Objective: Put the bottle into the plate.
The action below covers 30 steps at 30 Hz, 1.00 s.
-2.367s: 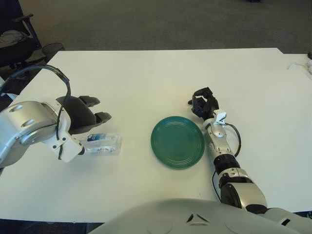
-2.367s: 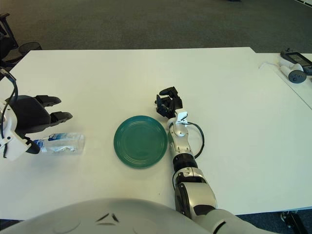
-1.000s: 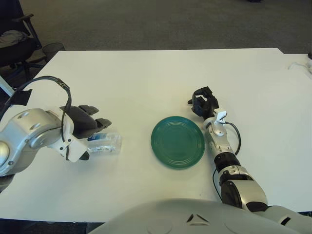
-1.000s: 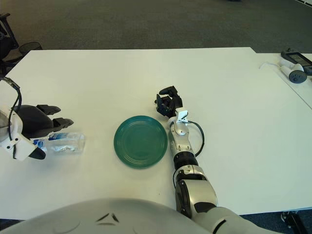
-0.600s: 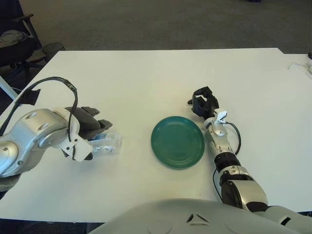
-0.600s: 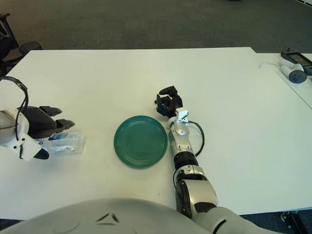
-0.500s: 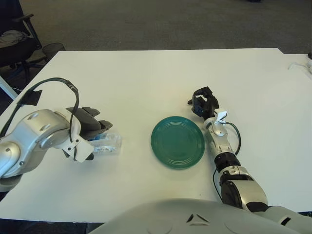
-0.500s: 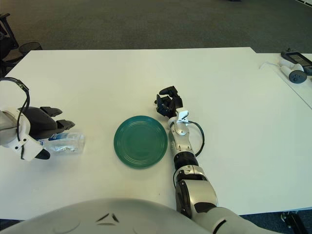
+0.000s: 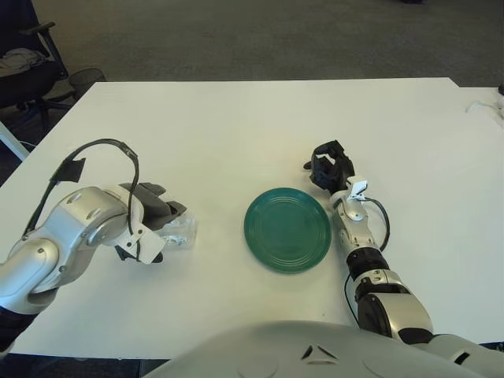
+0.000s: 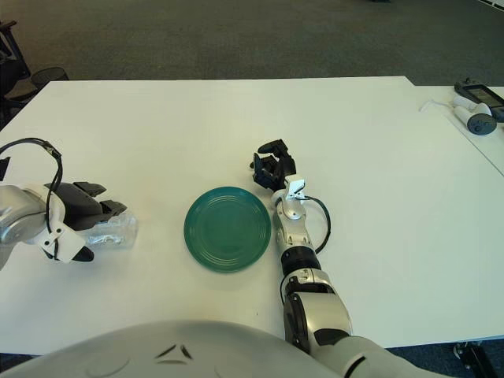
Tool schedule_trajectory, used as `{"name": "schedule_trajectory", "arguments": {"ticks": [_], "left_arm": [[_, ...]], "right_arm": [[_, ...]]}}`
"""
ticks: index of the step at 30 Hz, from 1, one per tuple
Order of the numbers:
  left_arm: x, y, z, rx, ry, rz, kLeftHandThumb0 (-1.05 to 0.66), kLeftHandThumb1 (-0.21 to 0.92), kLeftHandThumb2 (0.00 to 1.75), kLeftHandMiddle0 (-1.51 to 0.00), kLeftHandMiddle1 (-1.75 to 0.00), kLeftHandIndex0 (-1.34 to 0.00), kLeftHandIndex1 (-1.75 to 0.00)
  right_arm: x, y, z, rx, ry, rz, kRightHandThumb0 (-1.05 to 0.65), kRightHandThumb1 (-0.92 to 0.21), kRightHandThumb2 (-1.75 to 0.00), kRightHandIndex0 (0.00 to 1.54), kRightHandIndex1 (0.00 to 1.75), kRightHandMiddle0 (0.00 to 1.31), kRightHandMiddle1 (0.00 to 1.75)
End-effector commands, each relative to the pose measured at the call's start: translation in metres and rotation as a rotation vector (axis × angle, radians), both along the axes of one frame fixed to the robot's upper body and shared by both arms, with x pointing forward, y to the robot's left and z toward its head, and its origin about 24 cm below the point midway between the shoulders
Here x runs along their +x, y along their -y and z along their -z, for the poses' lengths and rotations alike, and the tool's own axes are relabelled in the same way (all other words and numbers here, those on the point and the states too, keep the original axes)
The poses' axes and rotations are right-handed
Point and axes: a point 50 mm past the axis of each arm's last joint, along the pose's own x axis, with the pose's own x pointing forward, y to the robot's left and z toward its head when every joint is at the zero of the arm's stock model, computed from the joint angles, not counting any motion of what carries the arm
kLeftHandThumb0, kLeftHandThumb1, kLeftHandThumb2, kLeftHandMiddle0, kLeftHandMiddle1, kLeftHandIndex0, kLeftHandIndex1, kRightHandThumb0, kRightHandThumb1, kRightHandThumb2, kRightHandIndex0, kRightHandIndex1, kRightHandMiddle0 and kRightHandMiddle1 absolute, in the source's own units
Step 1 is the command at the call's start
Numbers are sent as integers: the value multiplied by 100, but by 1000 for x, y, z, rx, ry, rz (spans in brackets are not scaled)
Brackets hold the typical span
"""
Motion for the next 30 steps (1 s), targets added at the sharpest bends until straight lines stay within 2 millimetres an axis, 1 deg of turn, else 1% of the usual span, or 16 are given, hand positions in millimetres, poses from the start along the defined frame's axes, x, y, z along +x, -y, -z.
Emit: {"name": "schedule_trajectory", "arguments": {"ticks": [1,9,14,17,19,22,24,30], "left_arm": [[1,-2,8,5,-3,-15,-105,92,61,0,0,0,0],[2,-3,21,3,-2,-18,-105,92,62,-2,-1,0,0],[2,-4,28,7,-4,-18,-105,92,70,-2,-1,0,0],[0,-3,36,15,-6,-15,-105,92,78,-4,-1,0,0],[-3,-2,41,22,-6,-6,-105,92,84,-9,-4,0,0],[-5,-2,47,27,-7,1,-105,92,88,-16,-7,0,0],[-6,-2,49,28,-7,3,-105,92,89,-20,-9,0,0],[-5,-9,67,38,-4,-1,-105,92,89,-32,-15,0,0]], "right_arm": [[-28,6,41,7,-220,25,-1,-55,-93,55,146,31,172],[-29,8,41,10,-226,31,-1,-56,-92,53,147,32,173],[-30,8,41,8,-226,32,-1,-57,-92,52,147,32,173],[-31,9,40,9,-225,31,-1,-57,-91,52,147,32,173],[-31,9,40,6,-222,27,-1,-57,-91,52,147,32,173],[-32,10,40,5,-222,24,-1,-58,-91,52,147,31,173],[-33,10,40,5,-222,23,-1,-58,-91,52,147,31,173],[-34,12,40,1,-230,20,-1,-59,-90,51,147,31,173]]}}
